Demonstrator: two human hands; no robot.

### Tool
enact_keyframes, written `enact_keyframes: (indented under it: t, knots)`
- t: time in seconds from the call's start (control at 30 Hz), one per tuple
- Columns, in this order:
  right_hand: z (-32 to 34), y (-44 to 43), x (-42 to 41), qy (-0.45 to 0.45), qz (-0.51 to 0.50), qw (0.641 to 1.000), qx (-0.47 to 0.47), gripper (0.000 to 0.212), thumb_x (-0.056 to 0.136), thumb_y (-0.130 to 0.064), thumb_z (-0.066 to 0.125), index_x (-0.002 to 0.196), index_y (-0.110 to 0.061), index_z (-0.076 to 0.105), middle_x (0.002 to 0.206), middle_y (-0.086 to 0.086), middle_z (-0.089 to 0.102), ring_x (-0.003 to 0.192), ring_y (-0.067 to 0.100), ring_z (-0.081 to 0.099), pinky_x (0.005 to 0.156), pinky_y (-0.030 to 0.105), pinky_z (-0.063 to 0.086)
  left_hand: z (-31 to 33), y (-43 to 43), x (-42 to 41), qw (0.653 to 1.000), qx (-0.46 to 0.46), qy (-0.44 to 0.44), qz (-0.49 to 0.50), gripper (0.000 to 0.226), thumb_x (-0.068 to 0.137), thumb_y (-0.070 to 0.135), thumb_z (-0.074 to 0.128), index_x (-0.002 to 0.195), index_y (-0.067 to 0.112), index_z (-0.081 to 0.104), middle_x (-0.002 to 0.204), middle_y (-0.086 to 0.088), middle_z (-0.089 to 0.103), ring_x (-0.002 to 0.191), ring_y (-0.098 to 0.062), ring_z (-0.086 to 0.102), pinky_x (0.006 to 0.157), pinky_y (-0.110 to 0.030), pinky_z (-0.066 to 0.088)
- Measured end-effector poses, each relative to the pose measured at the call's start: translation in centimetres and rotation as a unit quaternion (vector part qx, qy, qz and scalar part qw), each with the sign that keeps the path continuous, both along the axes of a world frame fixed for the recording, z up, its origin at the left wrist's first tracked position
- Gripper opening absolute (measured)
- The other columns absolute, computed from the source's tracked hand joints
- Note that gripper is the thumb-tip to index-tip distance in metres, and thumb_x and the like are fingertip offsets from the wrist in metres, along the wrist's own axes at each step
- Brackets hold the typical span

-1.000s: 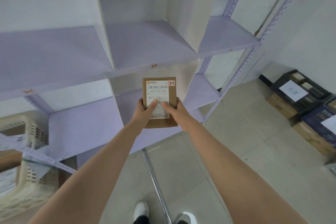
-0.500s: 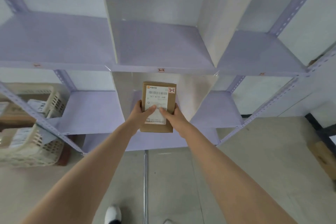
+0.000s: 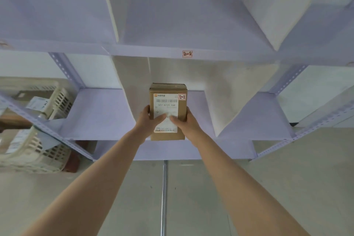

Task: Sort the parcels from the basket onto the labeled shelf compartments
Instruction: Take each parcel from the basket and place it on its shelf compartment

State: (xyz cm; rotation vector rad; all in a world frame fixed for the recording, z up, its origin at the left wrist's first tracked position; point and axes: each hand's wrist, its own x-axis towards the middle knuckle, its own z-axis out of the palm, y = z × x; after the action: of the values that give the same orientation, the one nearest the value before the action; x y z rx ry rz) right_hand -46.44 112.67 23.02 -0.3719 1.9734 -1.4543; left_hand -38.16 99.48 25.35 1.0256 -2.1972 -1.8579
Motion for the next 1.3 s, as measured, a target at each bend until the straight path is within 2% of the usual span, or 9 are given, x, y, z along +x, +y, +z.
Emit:
enact_keyframes:
  t: [0.13, 0.27, 0.47, 0.67, 0.8, 0.9, 1.0, 1.2, 1.3]
  knots:
    - [-5.3, -1.4, -0.5, 0.020, -0.003, 1.000, -0.003, 0.065, 0.079, -0.036, 0.074, 0.134, -0.022, 0.042, 0.126, -0.003, 0.063, 0.113, 0.020, 0.062, 0.096, 0.044, 0.053, -5.7, -2.1, -0.6, 0.999, -0.024, -0.021, -0.007, 0.055, 0.085, 0.021, 0.071, 0.134, 0.017, 0.046, 0.127, -0.002, 0.056, 0.108, -0.019, 0.057, 0.085, -0.031, 0.049]
    - [-9.5, -2.0, -0.8, 0.045, -0.014, 0.999, 0.004, 0.059, 0.085, -0.018, 0.074, 0.135, -0.019, 0.043, 0.124, -0.003, 0.064, 0.111, 0.017, 0.061, 0.090, 0.029, 0.052, -10.9, -3.3, -0.7, 0.997, -0.073, -0.037, -0.005, 0.059, 0.077, 0.027, 0.077, 0.129, 0.024, 0.050, 0.123, -0.001, 0.059, 0.107, -0.021, 0.060, 0.091, -0.043, 0.053]
    - [-12.1, -3.7, -0.9, 0.070, -0.052, 0.995, 0.051, 0.056, 0.080, -0.008, 0.076, 0.127, -0.017, 0.049, 0.105, -0.007, 0.065, 0.098, 0.017, 0.063, 0.087, 0.032, 0.055, -14.0, -3.1, -1.0, 0.990, -0.129, -0.042, 0.021, 0.055, 0.079, 0.014, 0.076, 0.126, 0.013, 0.048, 0.108, 0.001, 0.062, 0.101, -0.027, 0.061, 0.073, -0.030, 0.044]
    - [-14.5, -4.1, -0.5, 0.116, -0.053, 0.985, 0.119, 0.055, 0.079, -0.012, 0.078, 0.125, -0.017, 0.048, 0.104, -0.004, 0.068, 0.098, 0.020, 0.067, 0.084, 0.035, 0.055, -15.9, -3.3, -0.8, 0.988, -0.142, -0.062, 0.020, 0.064, 0.076, 0.012, 0.079, 0.129, 0.008, 0.044, 0.112, -0.009, 0.065, 0.101, -0.032, 0.061, 0.071, -0.029, 0.042]
    - [-15.3, -4.1, -0.5, 0.126, -0.061, 0.983, 0.115, 0.055, 0.080, -0.011, 0.076, 0.126, -0.017, 0.047, 0.096, -0.009, 0.065, 0.095, 0.018, 0.068, 0.082, 0.032, 0.055, -16.8, -3.6, -0.9, 0.988, -0.142, -0.055, 0.017, 0.067, 0.077, 0.014, 0.079, 0.132, 0.013, 0.041, 0.109, -0.005, 0.065, 0.102, -0.031, 0.062, 0.077, -0.035, 0.049]
    - [-15.6, -4.4, -0.8, 0.127, -0.063, 0.984, 0.108, 0.059, 0.081, -0.011, 0.076, 0.130, -0.018, 0.044, 0.104, -0.005, 0.069, 0.096, 0.018, 0.068, 0.083, 0.031, 0.055, -17.2, -4.0, -1.2, 0.988, -0.147, -0.052, 0.011, 0.065, 0.079, 0.018, 0.077, 0.132, 0.016, 0.038, 0.110, -0.003, 0.064, 0.104, -0.032, 0.062, 0.082, -0.042, 0.053]
    - [-15.6, -4.7, -1.3, 0.126, -0.064, 0.984, 0.108, 0.061, 0.081, -0.011, 0.076, 0.132, -0.018, 0.044, 0.110, -0.002, 0.070, 0.100, 0.020, 0.068, 0.085, 0.032, 0.055, -17.2, -4.1, -1.7, 0.985, -0.159, -0.060, 0.000, 0.067, 0.084, 0.021, 0.073, 0.138, 0.014, 0.034, 0.119, -0.005, 0.064, 0.108, -0.033, 0.060, 0.084, -0.039, 0.051]
    - [-16.6, -4.8, -0.1, 0.089, -0.088, 0.984, 0.124, 0.096, 0.078, -0.027, 0.080, 0.152, -0.016, 0.021, 0.132, 0.003, 0.059, 0.121, 0.024, 0.057, 0.099, 0.042, 0.050, -18.2, -2.1, -0.9, 0.981, -0.156, -0.099, 0.059, 0.057, 0.086, 0.031, 0.069, 0.128, 0.005, 0.040, 0.125, -0.009, 0.058, 0.107, -0.031, 0.058, 0.079, -0.040, 0.050]
    - [-17.5, -4.7, 1.0, 0.116, -0.109, 0.978, 0.137, 0.074, 0.082, -0.027, 0.076, 0.144, -0.021, 0.036, 0.128, 0.000, 0.058, 0.119, 0.022, 0.057, 0.095, 0.040, 0.051, -18.4, -0.3, -1.0, 0.979, -0.147, -0.113, 0.082, 0.049, 0.090, 0.028, 0.065, 0.124, 0.006, 0.038, 0.130, -0.008, 0.048, 0.106, -0.028, 0.056, 0.075, -0.036, 0.045]
